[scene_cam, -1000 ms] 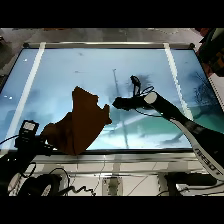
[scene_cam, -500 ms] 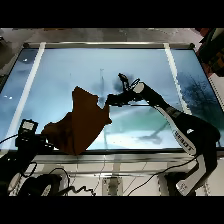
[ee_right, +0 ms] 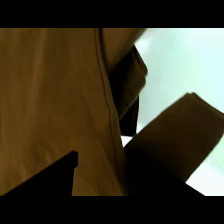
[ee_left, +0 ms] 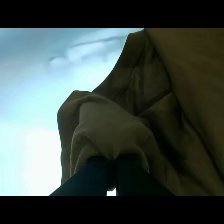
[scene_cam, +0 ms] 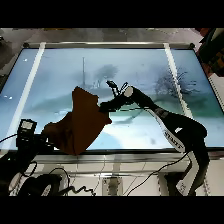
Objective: Fold the clothes and pants, and hang the long-sleeved shirts on hangers.
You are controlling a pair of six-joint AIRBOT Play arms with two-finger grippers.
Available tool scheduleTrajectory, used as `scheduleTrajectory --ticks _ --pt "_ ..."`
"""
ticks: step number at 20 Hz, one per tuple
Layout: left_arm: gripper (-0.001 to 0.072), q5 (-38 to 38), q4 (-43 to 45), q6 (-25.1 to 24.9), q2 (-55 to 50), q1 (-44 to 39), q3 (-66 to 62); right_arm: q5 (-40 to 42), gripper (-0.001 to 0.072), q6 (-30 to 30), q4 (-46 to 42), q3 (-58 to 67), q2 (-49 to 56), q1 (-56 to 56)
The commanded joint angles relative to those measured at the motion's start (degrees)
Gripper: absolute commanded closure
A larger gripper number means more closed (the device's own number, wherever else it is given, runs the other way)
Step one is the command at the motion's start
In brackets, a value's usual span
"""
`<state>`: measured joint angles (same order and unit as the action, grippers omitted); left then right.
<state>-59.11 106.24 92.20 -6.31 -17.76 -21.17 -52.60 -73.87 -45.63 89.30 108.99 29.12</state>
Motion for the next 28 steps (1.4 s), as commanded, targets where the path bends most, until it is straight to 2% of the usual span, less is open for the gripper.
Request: scheduleTrajectory --ticks 1,4,6,7,8,11,14,17,20,23,28 --pt "0.0688 0.0 -0.02 0.24 -0.07 0.04 0.24 3.8 0.0312 0.68 -0.68 0.15 0.37 1.7" --pt "0.0687 0.0 0.0 0.24 -0.07 0.04 0.42 2.82 0.0368 0.7 -1.46 0.15 0.37 2.27" --pt "0.0688 0.0 0.02 1.92 -0.07 0.04 0.42 2.47 0.0584 1.55 -1.31 0.17 0.28 2.47" --pt "0.0688 0.0 0.02 5.18 -0.07 0.04 0.42 2.56 0.067 1.55 -1.31 0.17 0.22 2.47" --pt "0.0687 0.0 0.02 9.64 -0.07 0.04 0.42 2.67 0.0705 1.6 -1.36 0.17 0.0 2.47" --pt "0.0688 0.02 0.26 20.46 -0.07 0.04 0.42 2.67 0.0705 1.55 -3.13 1.22 -2.43 1.09" --pt "0.0688 2.71 3.28 27.47 -0.04 0.07 0.2 2.78 0.0705 1.51 -8.31 3.93 -8.37 -2.78" --pt "0.0688 12.74 11.65 36.37 -0.07 0.07 -2.36 3.34 0.0705 1.05 -12.2 4.74 -17.49 -9.18" --pt "0.0689 21.55 21.57 47.74 -0.09 0.33 -6.51 3.02 0.0705 1.07 -12.24 4.74 -28.26 -15.32" --pt "0.0689 27.08 23.67 54.77 -0.09 3.06 -8.9 3.1 0.0705 1.18 -14.64 4.74 -38.38 -17.94" --pt "0.0689 40.85 23.58 68.61 -0.09 10.86 -9.29 1.92 0.0705 1.16 -23.26 4.74 -51.52 -18.05"
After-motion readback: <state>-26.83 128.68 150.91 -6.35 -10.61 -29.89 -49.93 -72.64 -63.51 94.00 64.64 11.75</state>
